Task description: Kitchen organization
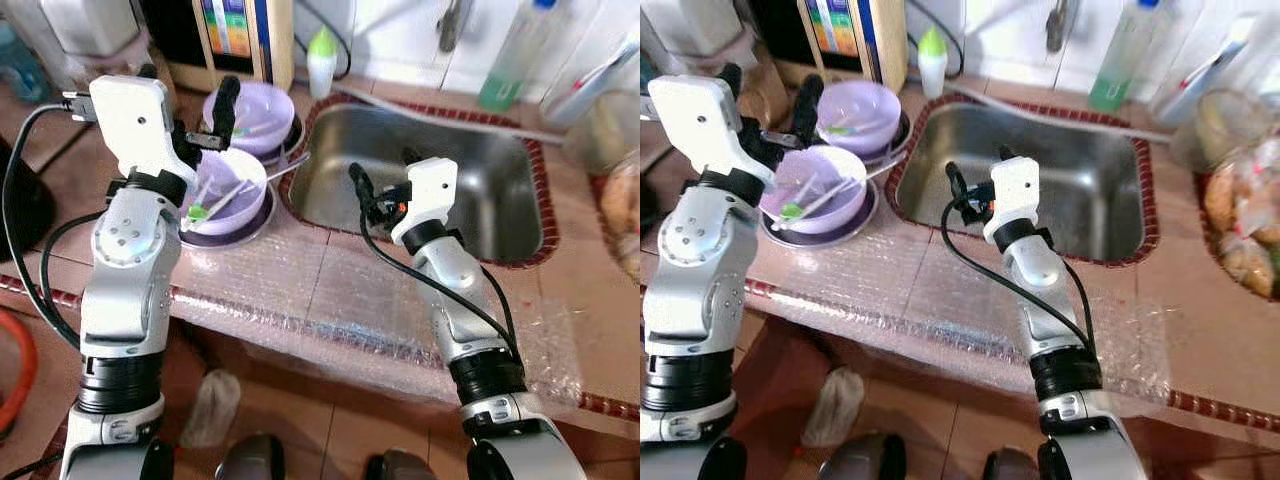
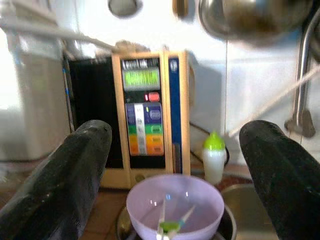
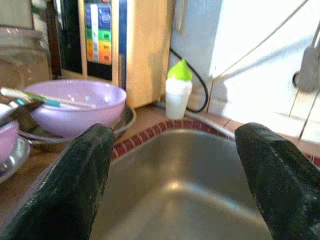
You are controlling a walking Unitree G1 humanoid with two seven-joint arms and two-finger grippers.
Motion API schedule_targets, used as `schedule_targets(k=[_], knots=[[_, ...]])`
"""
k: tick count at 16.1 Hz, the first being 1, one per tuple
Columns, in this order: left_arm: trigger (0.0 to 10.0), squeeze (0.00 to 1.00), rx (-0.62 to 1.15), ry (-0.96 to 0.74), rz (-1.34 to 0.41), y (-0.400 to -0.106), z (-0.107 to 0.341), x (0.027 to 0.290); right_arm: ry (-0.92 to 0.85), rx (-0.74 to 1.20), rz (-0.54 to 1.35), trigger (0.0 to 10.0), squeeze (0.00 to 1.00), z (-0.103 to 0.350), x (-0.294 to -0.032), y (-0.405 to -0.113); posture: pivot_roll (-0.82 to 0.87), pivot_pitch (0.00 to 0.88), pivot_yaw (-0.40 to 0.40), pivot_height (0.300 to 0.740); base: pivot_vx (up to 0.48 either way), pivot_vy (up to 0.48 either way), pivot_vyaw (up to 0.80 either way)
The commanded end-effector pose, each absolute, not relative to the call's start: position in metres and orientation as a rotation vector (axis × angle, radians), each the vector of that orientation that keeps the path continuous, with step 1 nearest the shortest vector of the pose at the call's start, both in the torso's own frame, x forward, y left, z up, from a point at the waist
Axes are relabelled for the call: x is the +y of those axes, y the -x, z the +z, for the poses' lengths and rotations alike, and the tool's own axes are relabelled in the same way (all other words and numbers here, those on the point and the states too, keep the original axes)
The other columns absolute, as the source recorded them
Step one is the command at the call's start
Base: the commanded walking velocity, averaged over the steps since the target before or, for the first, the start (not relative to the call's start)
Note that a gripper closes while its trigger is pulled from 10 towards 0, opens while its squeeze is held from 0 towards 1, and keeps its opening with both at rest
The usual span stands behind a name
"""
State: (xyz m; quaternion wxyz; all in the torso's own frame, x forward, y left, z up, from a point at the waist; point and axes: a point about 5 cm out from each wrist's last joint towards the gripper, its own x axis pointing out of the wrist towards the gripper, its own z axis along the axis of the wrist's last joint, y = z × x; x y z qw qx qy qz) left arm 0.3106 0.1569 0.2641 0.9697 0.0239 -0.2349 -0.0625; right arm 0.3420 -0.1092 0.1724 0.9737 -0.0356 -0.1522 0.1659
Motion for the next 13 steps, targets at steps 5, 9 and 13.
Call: schedule_targets(k=[5, 9, 13], knots=[[10.0, 0.00, -0.504, -0.063, -0.111, -0.304, 0.255, 0.145, 0.076, -0.306, 0.326, 10.0, 0.00, 0.165, -0.112, -0.338, 0.05, 0.000, -0.004, 0.740, 0.000, 0.000, 0.00], [10.0, 0.00, -0.454, -0.069, -0.098, -0.290, 0.233, 0.145, 0.060, -0.283, 0.346, 10.0, 0.00, 0.155, -0.112, -0.328, 0.07, 0.000, -0.018, 0.740, 0.000, 0.000, 0.00], [10.0, 0.00, -0.428, -0.079, -0.070, -0.279, 0.221, 0.151, 0.077, -0.260, 0.351, 10.0, 0.00, 0.150, -0.114, -0.322, 0.07, 0.000, -0.041, 0.740, 0.000, 0.000, 0.00]])
